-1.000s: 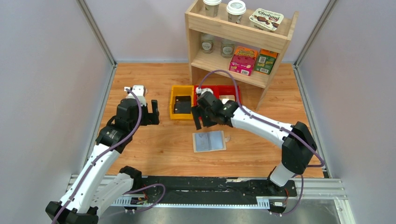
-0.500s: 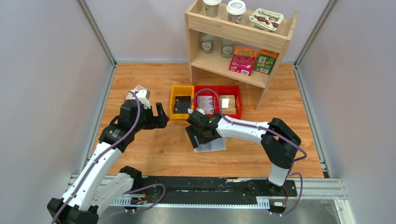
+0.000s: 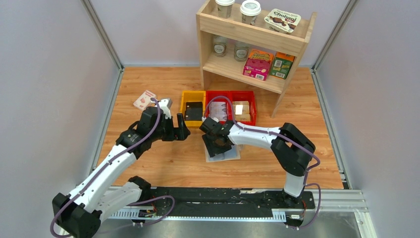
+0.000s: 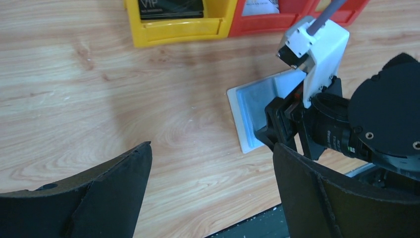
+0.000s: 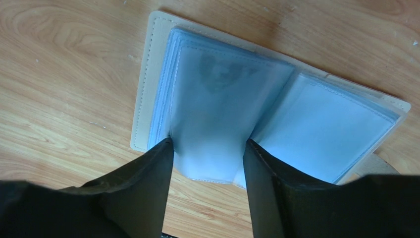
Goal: Take the credit cards out of the card holder
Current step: Remove the credit card from the card holder.
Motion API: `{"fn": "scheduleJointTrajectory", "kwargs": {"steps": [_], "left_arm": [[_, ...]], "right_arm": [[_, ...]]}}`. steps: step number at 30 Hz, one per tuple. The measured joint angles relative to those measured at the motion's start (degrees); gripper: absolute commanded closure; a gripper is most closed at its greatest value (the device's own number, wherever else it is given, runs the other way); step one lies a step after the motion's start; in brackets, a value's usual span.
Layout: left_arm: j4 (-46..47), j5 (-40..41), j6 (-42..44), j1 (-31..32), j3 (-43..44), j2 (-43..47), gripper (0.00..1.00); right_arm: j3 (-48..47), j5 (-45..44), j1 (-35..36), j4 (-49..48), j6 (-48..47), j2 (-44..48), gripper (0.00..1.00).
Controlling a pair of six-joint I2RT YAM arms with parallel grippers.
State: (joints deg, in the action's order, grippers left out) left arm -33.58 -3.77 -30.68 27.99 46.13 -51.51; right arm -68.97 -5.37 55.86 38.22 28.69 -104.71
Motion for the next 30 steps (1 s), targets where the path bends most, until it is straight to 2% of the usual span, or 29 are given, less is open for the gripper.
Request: {"fn": "scheduleJointTrajectory", "kwargs": {"steps": [4,11,18,23,29,30], "left_arm": [[1.2,-0.04,-1.01,2.08,0.0,-2.14,0.02],[4.31,-0.57,-3.39,5.25,-0.15,-6.21,0.04],[9.55,-2.71,-7.15,8.24,-2.01,-12.9,0.21],[13.29,-4.5,-8.15,11.19,-1.95,-20.5,0.25],[15.47,-6.1,-7.63,13.81,0.22,-31.41,0.43],[15.85,-6.38,-7.56,14.03,0.79,-33.0,0.44]], "right_arm": [[0.35,1.01,-1.11,-0.15,0.28,0.02,0.59],[3.1,3.98,-3.54,-2.97,0.46,1.66,0.68],[9.94,11.93,-8.35,-10.56,0.55,5.27,0.7],[13.68,16.7,-10.84,-15.19,1.53,7.06,0.71],[15.61,20.04,-12.52,-17.81,2.43,7.74,0.71],[15.82,20.28,-12.63,-18.08,2.6,7.85,0.72]]}}
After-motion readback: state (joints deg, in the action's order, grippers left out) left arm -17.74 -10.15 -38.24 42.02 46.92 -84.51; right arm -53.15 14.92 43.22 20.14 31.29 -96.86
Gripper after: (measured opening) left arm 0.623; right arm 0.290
